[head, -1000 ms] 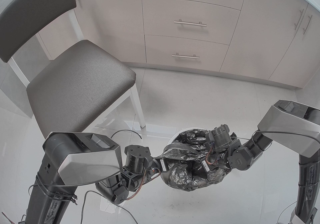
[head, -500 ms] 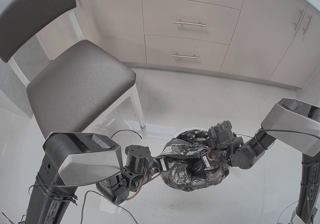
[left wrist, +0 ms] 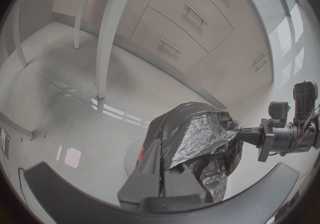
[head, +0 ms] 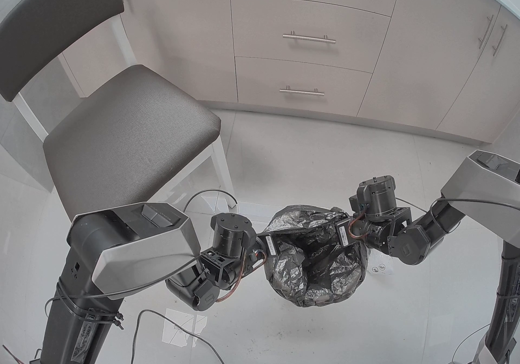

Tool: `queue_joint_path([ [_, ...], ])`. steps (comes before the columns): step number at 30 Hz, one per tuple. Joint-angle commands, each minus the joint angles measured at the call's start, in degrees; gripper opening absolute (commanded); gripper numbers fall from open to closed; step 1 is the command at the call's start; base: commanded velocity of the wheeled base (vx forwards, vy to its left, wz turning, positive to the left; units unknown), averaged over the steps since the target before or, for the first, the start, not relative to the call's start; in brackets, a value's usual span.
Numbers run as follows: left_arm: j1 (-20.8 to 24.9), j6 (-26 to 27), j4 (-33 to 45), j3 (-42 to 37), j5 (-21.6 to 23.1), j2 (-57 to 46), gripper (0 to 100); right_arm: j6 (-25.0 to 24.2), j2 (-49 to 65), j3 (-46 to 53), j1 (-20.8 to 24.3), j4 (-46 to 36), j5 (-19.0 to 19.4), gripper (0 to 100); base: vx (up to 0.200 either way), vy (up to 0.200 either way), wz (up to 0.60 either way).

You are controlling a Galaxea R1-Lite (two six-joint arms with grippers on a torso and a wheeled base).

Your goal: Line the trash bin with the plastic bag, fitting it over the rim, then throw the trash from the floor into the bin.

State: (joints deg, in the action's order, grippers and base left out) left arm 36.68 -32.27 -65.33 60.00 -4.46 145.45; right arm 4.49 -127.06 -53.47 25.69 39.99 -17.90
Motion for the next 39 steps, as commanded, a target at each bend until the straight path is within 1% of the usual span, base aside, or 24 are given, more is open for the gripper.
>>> queue_joint_path([
  [1,-2.05,1.51,3.89,5.74,0.33,1.68,0,0.17,-3.81,-2.52,-1.69,6.07,-0.12,0,0.0,0.0,0.0],
  [7,-2.49,4.5,5.12,7.59,1.3,2.83,0,0.0,-6.09,-3.22,-2.57,7.56,0.32,0,0.0,0.0,0.0],
  [9,-2.49,4.58,5.21,7.76,1.91,2.83,0,0.0,-6.36,-3.4,-2.75,7.56,0.41,0,0.0,0.0,0.0],
  [10,-2.49,4.67,5.92,8.64,3.14,2.91,0,0.0,-7.06,-4.1,-2.92,7.92,0.41,0,0.0,0.0,0.0],
  [12,-2.58,4.67,6.44,8.99,3.14,2.91,0,-0.09,-7.41,-4.28,-2.92,8.27,0.32,0,0.0,0.0,0.0],
  [13,-2.58,4.58,8.99,10.31,3.14,2.56,0,0.08,-8.46,-4.72,-3.1,10.46,0.23,0,0.0,0.0,0.0],
  [15,-2.67,4.67,10.13,10.57,3.14,2.21,0,0.26,-8.64,-4.8,-3.1,11.52,0.23,0,0.0,0.0,0.0],
  [21,-2.76,5.02,11.1,11.89,3.41,1.77,0,0.26,-8.9,-6.21,-3.27,10.73,0.41,0,0.0,0.0,0.0],
  [22,-2.76,6.43,14.0,12.86,3.41,1.68,0,0.26,-9.7,-7.35,-3.54,10.55,0.41,0,0.0,0.0,0.0],
  [26,-2.76,7.22,16.64,14.53,3.49,1.95,0,0.26,-11.54,-9.55,-3.89,10.46,0.41,0,0.0,0.0,0.0],
  [33,-2.84,7.4,18.4,16.11,4.11,3.26,0,0.26,-15.23,-13.15,-5.38,10.46,0.41,0,0.0,0.0,0.0],
  [39,-2.76,7.4,18.4,16.99,4.11,4.06,0,0.26,-16.02,-13.33,-6.09,10.64,0.49,0,0.0,0.0,0.0],
])
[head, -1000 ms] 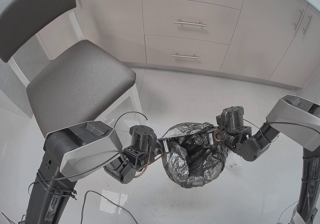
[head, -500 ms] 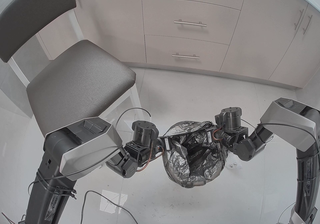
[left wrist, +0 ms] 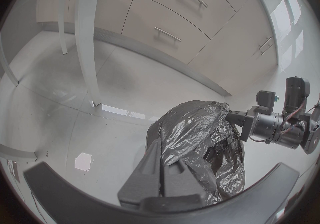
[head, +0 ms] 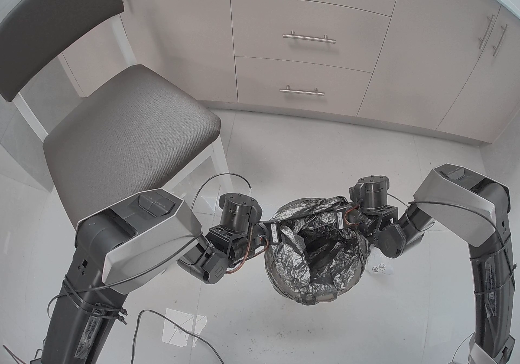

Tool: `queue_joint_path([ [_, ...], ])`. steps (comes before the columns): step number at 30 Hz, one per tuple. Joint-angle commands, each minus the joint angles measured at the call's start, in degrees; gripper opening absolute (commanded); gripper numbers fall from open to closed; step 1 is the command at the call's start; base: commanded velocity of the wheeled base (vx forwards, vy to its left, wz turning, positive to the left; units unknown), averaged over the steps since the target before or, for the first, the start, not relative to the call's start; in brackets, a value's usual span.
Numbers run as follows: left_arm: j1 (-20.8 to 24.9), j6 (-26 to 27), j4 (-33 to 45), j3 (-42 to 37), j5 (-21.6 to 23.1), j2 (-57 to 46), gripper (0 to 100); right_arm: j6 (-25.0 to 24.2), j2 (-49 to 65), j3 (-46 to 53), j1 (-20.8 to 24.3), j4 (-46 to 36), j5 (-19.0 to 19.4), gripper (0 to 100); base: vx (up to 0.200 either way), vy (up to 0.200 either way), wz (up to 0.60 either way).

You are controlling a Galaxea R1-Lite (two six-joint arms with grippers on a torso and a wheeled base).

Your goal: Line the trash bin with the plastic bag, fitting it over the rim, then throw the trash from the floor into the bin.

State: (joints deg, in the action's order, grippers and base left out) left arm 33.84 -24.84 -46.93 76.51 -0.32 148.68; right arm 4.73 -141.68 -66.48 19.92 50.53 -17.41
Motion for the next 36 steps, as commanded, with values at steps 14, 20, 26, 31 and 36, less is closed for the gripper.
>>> queue_joint_path([
  [14,0.88,0.06,3.08,1.36,-1.44,0.91,0,-0.77,-1.23,-0.32,-0.32,0.8,0.01,0,0.0,0.0,0.0],
  [20,1.14,0.06,3.96,1.36,-1.79,0.91,100,-1.3,-0.62,0.21,-0.14,0.89,0.09,100,0.0,0.0,0.0],
  [26,0.79,-0.12,4.13,1.36,-1.09,0.83,100,-1.65,0.79,1.17,0.47,1.15,0.45,100,0.0,0.0,0.0],
  [31,0.35,-0.47,4.22,1.36,-1.0,0.83,100,-1.83,3.25,2.93,2.05,1.06,1.24,100,0.0,0.0,0.0],
  [36,0.35,-0.56,4.13,1.36,-1.09,0.83,100,-2.36,4.48,3.81,3.55,0.97,1.24,100,0.0,0.0,0.0],
])
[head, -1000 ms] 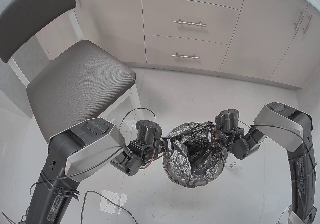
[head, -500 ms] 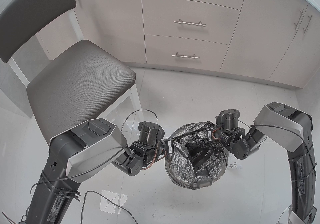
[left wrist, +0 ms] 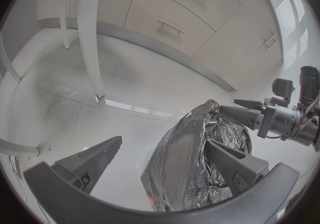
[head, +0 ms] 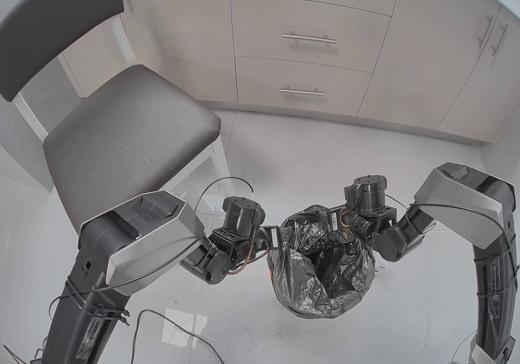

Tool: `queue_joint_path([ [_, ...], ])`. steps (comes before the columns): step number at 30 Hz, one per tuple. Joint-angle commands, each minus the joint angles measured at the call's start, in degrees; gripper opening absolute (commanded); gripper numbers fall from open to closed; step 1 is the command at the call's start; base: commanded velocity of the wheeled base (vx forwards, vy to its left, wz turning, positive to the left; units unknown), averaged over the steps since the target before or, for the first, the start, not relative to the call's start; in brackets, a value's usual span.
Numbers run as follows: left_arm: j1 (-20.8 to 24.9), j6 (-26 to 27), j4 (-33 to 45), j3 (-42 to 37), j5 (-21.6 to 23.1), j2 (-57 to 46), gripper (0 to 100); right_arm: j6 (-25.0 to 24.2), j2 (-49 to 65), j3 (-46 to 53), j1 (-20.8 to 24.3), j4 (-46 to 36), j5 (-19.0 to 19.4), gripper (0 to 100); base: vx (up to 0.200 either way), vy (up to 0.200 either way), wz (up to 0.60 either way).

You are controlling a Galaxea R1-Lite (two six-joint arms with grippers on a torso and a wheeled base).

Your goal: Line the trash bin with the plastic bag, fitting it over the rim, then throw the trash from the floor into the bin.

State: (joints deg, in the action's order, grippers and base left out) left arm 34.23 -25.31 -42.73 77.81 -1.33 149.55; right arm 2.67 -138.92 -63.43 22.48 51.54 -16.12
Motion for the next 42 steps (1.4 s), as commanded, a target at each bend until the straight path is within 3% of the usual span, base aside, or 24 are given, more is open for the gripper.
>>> queue_joint_path([
  [1,-0.04,-0.09,-0.07,0.06,-0.08,-0.05,100,-0.38,1.81,0.94,1.34,-0.04,-0.06,100,0.0,0.0,0.0],
  [12,-0.13,-0.09,1.07,0.94,-1.04,0.39,100,-1.53,-0.03,0.85,3.36,-0.3,0.38,100,0.0,0.0,0.0],
  [17,-0.92,0.0,5.37,4.54,-8.25,2.06,100,-1.88,-1.53,1.11,3.01,-0.04,0.74,100,0.0,0.0,0.0],
  [19,-1.01,0.0,5.46,4.72,-8.95,2.15,100,-2.32,-1.53,1.03,3.36,-0.13,1.09,100,0.0,0.0,0.0],
  [26,-1.1,-0.09,5.55,4.63,-9.04,2.23,100,-2.32,-1.44,0.67,4.15,-0.39,1.17,100,0.0,0.0,0.0],
  [34,-0.74,0.61,17.06,8.14,-9.39,2.15,100,-2.85,-1.26,2.78,3.62,0.14,1.17,100,0.0,0.0,0.0],
  [42,-0.74,0.7,18.38,8.5,-9.39,2.15,100,-3.72,2.52,8.85,3.36,2.51,1.26,100,0.0,0.0,0.0],
])
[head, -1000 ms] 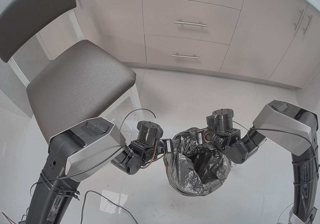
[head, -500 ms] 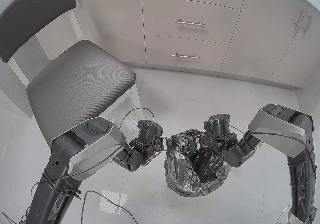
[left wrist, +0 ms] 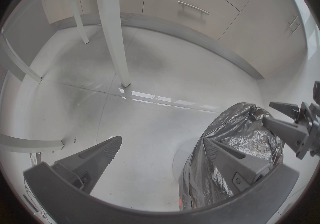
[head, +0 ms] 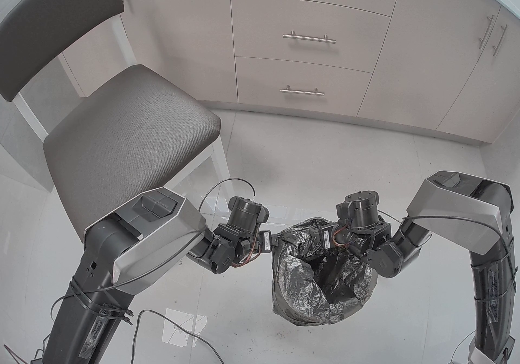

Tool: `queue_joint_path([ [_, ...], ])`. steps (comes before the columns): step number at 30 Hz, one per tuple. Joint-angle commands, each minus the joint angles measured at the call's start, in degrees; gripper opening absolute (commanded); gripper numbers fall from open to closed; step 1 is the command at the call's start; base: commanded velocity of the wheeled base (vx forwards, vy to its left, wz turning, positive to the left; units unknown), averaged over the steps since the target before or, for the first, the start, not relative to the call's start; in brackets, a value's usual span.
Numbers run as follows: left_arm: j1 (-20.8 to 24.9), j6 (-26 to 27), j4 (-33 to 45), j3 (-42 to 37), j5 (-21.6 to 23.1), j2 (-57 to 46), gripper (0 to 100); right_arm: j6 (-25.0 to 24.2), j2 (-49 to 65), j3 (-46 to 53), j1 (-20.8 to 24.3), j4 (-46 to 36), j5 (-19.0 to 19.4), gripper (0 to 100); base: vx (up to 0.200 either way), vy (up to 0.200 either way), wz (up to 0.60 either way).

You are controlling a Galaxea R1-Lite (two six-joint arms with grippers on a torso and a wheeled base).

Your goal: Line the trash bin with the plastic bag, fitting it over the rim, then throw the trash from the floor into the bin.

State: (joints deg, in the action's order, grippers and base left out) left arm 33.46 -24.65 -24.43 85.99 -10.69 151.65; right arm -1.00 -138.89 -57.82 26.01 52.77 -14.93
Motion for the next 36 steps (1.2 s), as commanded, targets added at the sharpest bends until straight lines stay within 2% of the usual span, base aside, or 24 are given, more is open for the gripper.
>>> queue_joint_path([
  [1,0.02,-0.05,0.08,0.32,-0.03,0.05,100,-0.06,3.01,5.53,-0.17,2.95,0.17,100,0.0,0.0,0.0],
  [9,0.02,-0.05,-0.18,0.4,-0.03,0.14,100,0.3,3.54,13.87,-0.09,11.83,0.26,100,0.0,0.0,0.0],
  [25,0.02,-0.05,-0.44,0.4,-0.12,0.14,100,0.3,-1.91,13.0,-4.04,14.2,0.26,100,0.0,0.0,0.0],
  [36,0.02,-0.05,-0.44,0.4,-0.12,0.05,100,0.38,-3.14,13.61,-4.39,14.29,0.26,100,0.0,0.0,0.0],
])
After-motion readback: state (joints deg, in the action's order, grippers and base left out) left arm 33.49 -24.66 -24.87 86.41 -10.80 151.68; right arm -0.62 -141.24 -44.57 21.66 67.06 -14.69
